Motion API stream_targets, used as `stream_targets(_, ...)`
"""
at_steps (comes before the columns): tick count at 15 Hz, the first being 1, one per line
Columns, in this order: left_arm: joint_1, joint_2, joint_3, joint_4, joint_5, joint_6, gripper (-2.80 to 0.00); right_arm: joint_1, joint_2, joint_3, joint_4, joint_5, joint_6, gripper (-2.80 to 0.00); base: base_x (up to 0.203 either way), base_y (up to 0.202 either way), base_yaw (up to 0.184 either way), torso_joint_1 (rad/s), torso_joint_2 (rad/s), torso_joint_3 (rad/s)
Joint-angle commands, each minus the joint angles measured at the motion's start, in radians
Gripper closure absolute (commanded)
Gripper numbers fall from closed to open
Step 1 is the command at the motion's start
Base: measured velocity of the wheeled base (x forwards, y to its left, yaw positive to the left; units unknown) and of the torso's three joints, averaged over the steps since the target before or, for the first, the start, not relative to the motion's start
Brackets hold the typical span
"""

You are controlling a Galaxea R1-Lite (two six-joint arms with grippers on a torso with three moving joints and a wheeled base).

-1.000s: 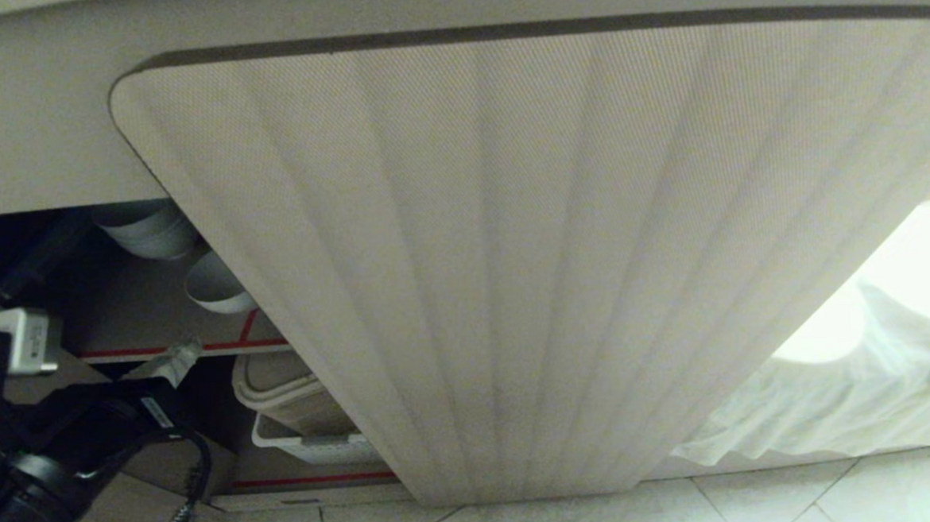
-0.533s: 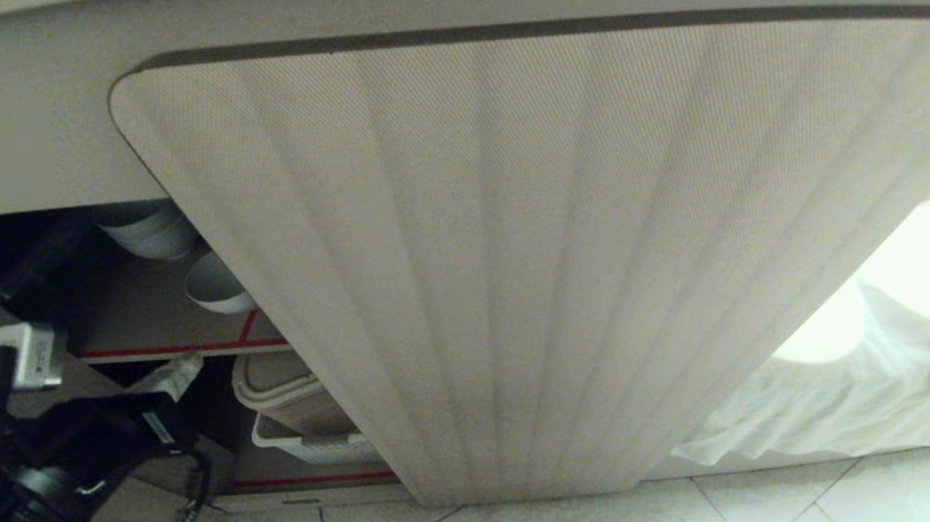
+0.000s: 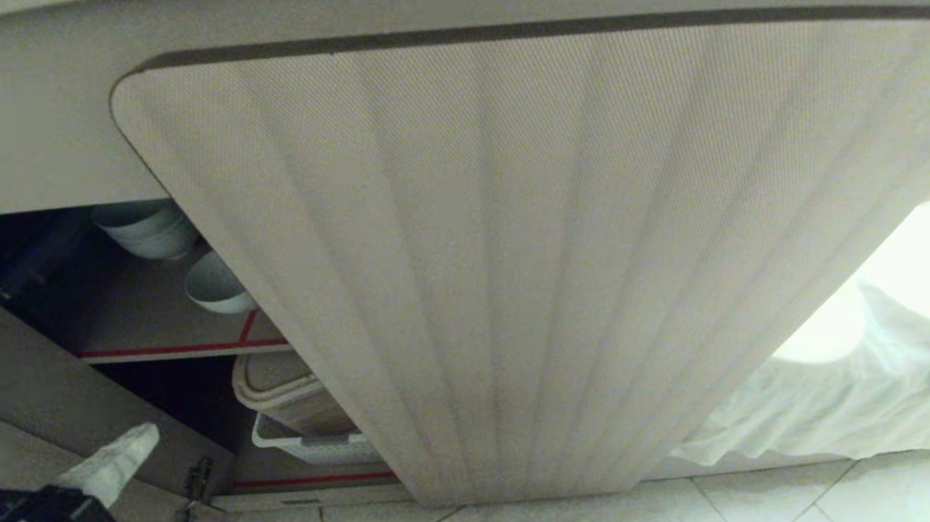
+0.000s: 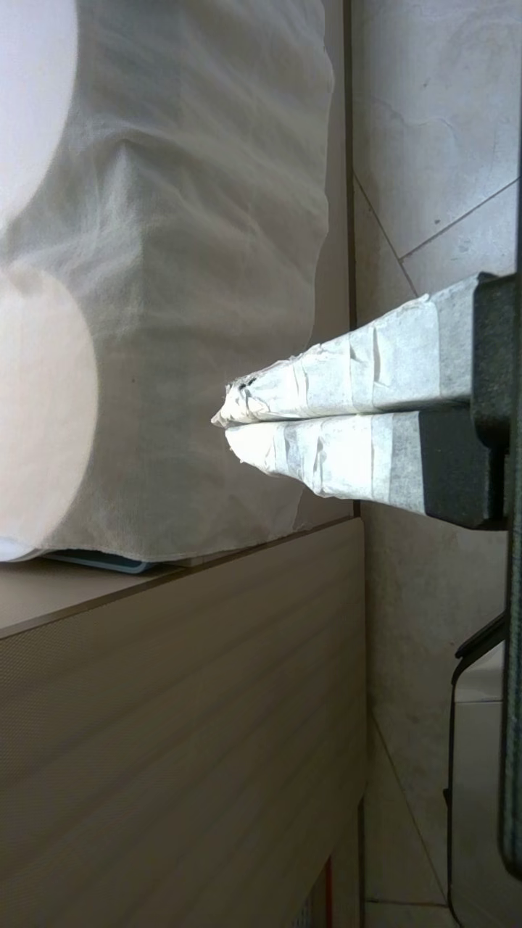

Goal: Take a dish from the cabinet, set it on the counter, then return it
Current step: Close the cabinet door

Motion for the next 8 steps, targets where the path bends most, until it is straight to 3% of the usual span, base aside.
stream_targets(1, 0.078, -0.277, 0.001, 0.194, -0.055, 0.021, 0.0, 0.001, 0.0, 0.0, 0.0, 0.0, 0.0, 0.0, 0.0, 0.0, 0.0, 0.0, 0.0, 0.0)
stream_targets(6, 0.157, -0.663, 0.002, 0.574, -0.095, 0.146, 0.0, 0.0, 0.0, 0.0, 0.0, 0.0, 0.0, 0.0, 0.0, 0.0, 0.0, 0.0, 0.0, 0.0)
stream_targets(8, 0.171, -0.679, 0.002, 0.657, -0.043, 0.204, 0.0, 0.001, 0.0, 0.0, 0.0, 0.0, 0.0, 0.0, 0.0, 0.0, 0.0, 0.0, 0.0, 0.0)
